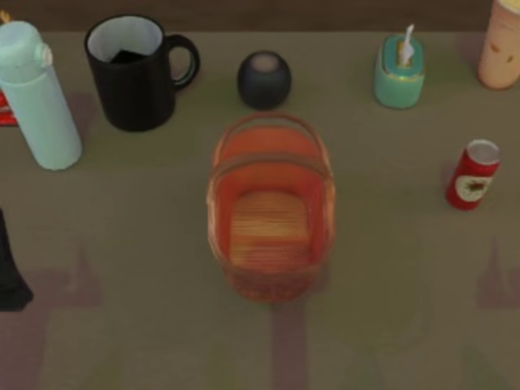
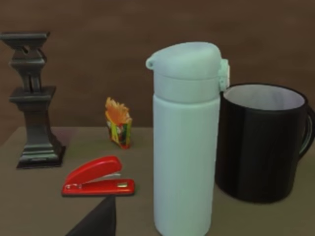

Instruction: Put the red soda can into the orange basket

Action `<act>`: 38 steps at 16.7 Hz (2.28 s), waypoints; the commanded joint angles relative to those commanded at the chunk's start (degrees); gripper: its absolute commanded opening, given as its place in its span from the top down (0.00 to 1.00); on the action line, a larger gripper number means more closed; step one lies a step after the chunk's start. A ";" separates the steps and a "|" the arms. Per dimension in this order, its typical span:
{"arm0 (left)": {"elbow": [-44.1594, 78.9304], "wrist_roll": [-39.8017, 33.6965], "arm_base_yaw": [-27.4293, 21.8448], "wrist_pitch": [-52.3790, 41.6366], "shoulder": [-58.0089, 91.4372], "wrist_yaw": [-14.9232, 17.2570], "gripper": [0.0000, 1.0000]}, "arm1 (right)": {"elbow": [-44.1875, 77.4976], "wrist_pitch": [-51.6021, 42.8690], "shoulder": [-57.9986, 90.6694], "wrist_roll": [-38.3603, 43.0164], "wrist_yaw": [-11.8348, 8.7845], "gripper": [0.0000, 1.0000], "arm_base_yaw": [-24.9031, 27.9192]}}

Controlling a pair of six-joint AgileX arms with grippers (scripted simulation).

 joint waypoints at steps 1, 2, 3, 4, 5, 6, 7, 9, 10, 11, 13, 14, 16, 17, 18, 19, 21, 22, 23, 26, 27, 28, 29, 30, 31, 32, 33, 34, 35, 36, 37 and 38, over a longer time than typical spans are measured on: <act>0.00 0.00 0.00 0.00 0.00 0.00 0.00 | 0.00 0.00 0.00 0.00 0.00 0.00 0.00; 0.00 0.00 0.00 0.00 0.00 0.00 0.00 | 0.00 0.00 0.00 0.00 0.00 0.00 0.00; 0.00 0.00 0.00 0.00 0.00 0.00 0.00 | 0.55 -0.51 0.57 -0.22 -0.02 0.00 0.09; 0.00 0.00 0.00 0.00 0.00 0.00 0.00 | 1.68 -1.52 1.75 -0.66 -0.06 0.00 0.24; 0.00 0.00 0.00 0.00 0.00 0.00 0.00 | 3.38 -2.99 3.54 -1.29 -0.09 0.00 0.46; 0.00 0.00 0.00 0.00 0.00 0.00 0.00 | 5.62 -4.86 5.93 -2.10 -0.11 0.00 0.72; 0.00 0.00 0.00 0.00 0.00 0.00 0.00 | 8.36 -7.06 8.92 -3.07 -0.11 0.00 1.00; 0.00 0.00 0.00 0.00 0.00 0.00 0.00 | 15.23 -12.29 16.69 -5.39 -0.07 0.00 1.62; 0.00 0.00 0.00 0.00 0.00 0.00 0.00 | 19.29 -15.21 21.44 -6.72 -0.03 0.00 1.97; 0.00 0.00 0.00 0.00 0.00 0.00 0.00 | 23.71 -18.29 26.71 -8.13 0.00 0.00 2.34; 0.00 0.00 0.00 0.00 0.00 0.00 0.00 | 33.48 -24.73 38.38 -11.16 0.07 0.00 3.14; 0.00 0.00 0.00 0.00 0.00 0.00 0.00 | 38.72 -28.02 44.57 -12.75 0.10 0.00 3.56; 0.00 0.00 0.00 0.00 0.00 0.00 0.00 | 49.56 -34.58 57.19 -15.96 0.12 0.00 4.44; 0.00 0.00 0.00 0.00 0.00 0.00 0.00 | 55.03 -37.80 63.50 -17.56 0.12 0.00 4.89; 0.00 0.00 0.00 0.00 0.00 0.00 0.00 | 60.43 -40.99 69.76 -19.14 0.11 0.00 5.34; 0.00 0.00 0.00 0.00 0.00 0.00 0.00 | 65.72 -44.14 75.95 -20.69 0.10 0.00 5.78; 0.00 0.00 0.00 0.00 0.00 0.00 0.00 | 75.76 -50.28 87.88 -23.69 0.11 0.00 6.61; 0.00 0.00 0.00 0.00 0.00 0.00 0.00 | 80.46 -53.24 93.46 -25.11 0.12 0.00 7.00; 0.00 0.00 0.00 0.00 0.00 0.00 0.00 | 84.87 -56.08 98.69 -26.45 0.13 0.00 7.37; 0.00 0.00 0.00 0.00 0.00 0.00 0.00 | 95.96 -63.66 111.87 -29.94 0.14 0.00 8.36; 0.00 0.00 0.00 0.00 0.00 0.00 0.00 | 98.84 -65.77 115.34 -30.88 0.14 0.00 8.64; 0.00 0.00 0.00 0.00 0.00 0.00 0.00 | 101.28 -67.62 118.31 -31.70 0.14 0.00 8.88; 0.00 0.00 0.00 0.00 0.00 0.00 0.00 | 103.29 -69.18 120.73 -32.38 0.14 0.00 9.07; 0.00 0.00 0.00 0.00 0.00 0.00 0.00 | 104.82 -70.41 122.58 -32.91 0.16 0.00 9.21; 0.00 0.00 0.00 0.00 0.00 0.00 0.00 | 105.83 -71.26 123.83 -33.27 0.17 0.00 9.31; 0.00 0.00 0.00 0.00 0.00 0.00 0.00 | 106.36 -71.72 124.49 -33.47 0.17 0.00 9.36; 0.00 0.00 0.00 0.00 0.00 0.00 0.00 | 106.44 -71.80 124.60 -33.50 0.17 0.00 9.37; 0.00 0.00 0.00 0.00 0.00 0.00 0.00 | 106.44 -71.80 124.60 -33.50 0.17 0.00 9.37; 0.00 0.00 0.00 0.00 0.00 0.00 0.00 | 106.44 -71.80 124.60 -33.50 0.17 0.00 9.37; 0.00 0.00 0.00 0.00 0.00 0.00 0.00 | 106.44 -71.80 124.60 -33.50 0.17 0.00 9.37; 0.00 0.00 0.00 0.00 0.00 0.00 0.00 | 106.28 -71.67 124.50 -33.43 0.18 0.00 9.04; 0.00 0.00 0.00 0.00 0.00 0.00 0.00 | 106.08 -71.46 124.54 -33.48 0.18 0.00 9.10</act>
